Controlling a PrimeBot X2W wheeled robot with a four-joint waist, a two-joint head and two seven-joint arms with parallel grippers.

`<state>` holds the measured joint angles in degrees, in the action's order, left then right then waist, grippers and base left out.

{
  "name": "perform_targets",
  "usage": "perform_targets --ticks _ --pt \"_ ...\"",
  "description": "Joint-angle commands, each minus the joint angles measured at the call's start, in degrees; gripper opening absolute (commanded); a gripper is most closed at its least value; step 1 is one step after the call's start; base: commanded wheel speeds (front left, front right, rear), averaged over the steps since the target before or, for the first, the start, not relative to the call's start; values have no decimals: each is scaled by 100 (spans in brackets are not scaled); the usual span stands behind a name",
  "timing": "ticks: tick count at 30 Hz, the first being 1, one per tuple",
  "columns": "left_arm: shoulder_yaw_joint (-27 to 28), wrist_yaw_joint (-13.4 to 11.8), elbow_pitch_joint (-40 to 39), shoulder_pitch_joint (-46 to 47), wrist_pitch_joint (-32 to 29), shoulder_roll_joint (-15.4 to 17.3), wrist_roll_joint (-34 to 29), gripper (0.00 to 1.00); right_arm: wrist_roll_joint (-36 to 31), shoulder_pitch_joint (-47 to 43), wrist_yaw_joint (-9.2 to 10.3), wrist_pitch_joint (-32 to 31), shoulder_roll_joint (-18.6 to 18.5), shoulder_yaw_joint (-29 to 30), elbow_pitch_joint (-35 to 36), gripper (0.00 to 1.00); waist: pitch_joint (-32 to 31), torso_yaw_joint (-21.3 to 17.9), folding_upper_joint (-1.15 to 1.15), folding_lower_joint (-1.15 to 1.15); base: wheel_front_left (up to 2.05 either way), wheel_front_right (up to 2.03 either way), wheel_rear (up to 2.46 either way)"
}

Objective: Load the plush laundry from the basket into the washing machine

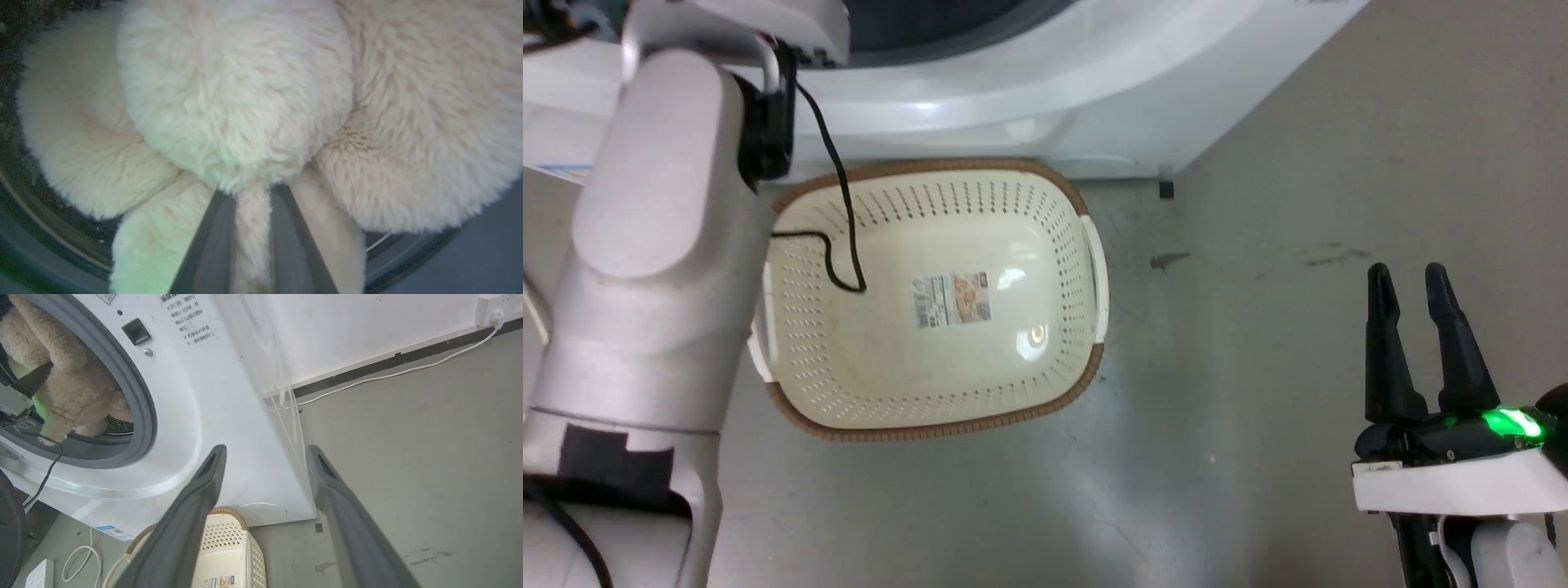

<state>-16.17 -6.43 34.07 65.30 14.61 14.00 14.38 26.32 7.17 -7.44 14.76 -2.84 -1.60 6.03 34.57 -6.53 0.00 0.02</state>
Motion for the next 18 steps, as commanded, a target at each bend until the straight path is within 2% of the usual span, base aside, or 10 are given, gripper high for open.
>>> perform_targets --ticks 1,18 --pt "8 -6 -35 116 39 17 -41 0 31 72 -5 24 -4 11 31 100 181 -95 0 -2 0 0 0" --pt "12 10 161 1828 -107 370 -385 0 125 160 -5 24 -4 -167 470 100 1376 -411 0 -2 0 0 0"
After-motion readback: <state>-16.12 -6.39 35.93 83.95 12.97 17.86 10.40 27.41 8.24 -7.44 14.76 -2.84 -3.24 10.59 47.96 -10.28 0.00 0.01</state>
